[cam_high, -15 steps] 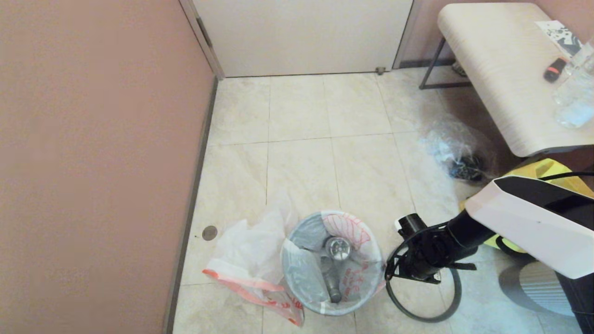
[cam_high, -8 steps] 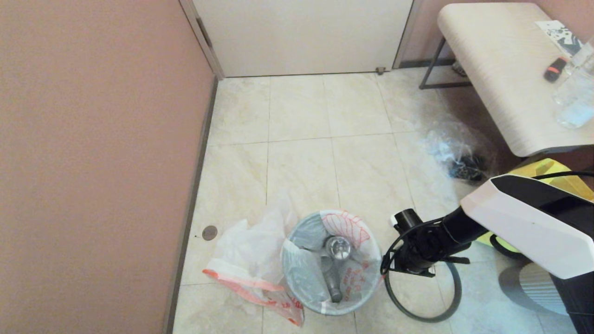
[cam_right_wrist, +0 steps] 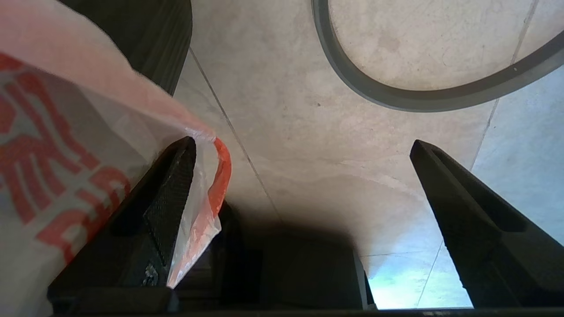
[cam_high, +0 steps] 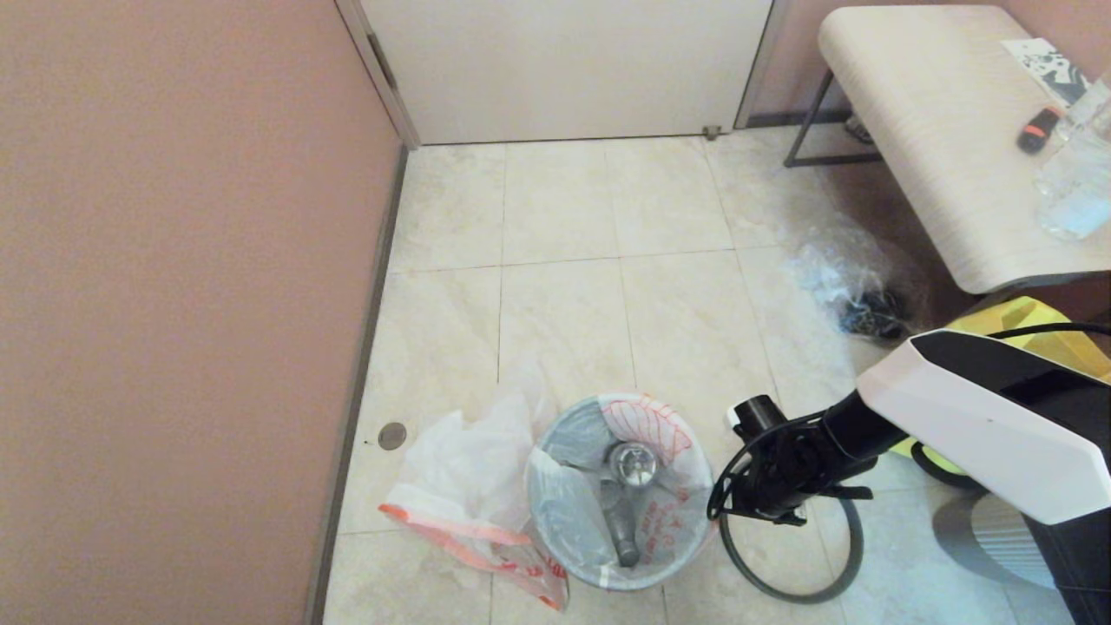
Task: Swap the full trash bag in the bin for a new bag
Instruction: Place the trash bag on the floor
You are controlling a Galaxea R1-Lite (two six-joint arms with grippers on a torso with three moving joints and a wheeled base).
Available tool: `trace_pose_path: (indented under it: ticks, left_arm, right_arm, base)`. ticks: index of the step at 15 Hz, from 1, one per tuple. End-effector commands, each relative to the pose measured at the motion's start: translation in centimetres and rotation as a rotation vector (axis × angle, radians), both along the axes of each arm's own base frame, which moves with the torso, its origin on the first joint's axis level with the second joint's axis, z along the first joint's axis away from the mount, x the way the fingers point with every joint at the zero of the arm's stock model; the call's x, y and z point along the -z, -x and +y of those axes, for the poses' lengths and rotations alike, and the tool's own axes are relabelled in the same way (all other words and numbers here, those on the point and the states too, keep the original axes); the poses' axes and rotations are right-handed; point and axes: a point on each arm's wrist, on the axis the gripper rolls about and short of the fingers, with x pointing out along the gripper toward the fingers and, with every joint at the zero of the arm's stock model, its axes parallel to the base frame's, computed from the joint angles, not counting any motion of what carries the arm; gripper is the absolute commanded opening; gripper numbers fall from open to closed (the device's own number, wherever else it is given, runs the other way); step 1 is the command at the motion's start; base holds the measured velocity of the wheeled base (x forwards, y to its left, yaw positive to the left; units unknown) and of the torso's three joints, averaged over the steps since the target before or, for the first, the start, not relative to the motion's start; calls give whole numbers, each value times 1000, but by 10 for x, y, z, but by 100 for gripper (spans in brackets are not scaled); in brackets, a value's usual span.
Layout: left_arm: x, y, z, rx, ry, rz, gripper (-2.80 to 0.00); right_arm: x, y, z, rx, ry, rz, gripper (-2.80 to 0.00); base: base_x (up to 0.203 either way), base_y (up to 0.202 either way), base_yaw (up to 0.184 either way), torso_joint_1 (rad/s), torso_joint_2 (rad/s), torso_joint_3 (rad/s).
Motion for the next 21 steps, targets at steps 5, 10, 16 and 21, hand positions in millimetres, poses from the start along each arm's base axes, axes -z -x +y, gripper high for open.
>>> trace_pose_path:
  ticks: [5, 10, 16, 21]
  left_arm:
    - [0, 0, 0, 0, -1, -1, -280]
    - [0, 0, 0, 0, -1, 1, -280]
    - [0, 0, 0, 0, -1, 0, -280]
    - [0, 0, 0, 0, -1, 0, -280]
  right_arm:
    - [9, 5, -2, -28, 37, 47, 0]
    - [23, 4, -5, -70, 84, 73, 0]
    - [31, -10, -8, -37, 154, 30, 0]
    - [28, -12, -11, -28, 154, 24, 0]
  base:
    - [0, 0, 0, 0, 0, 0]
    - [0, 0, 0, 0, 0, 0]
    - [0, 0, 0, 0, 0, 0]
    - [0, 0, 0, 0, 0, 0]
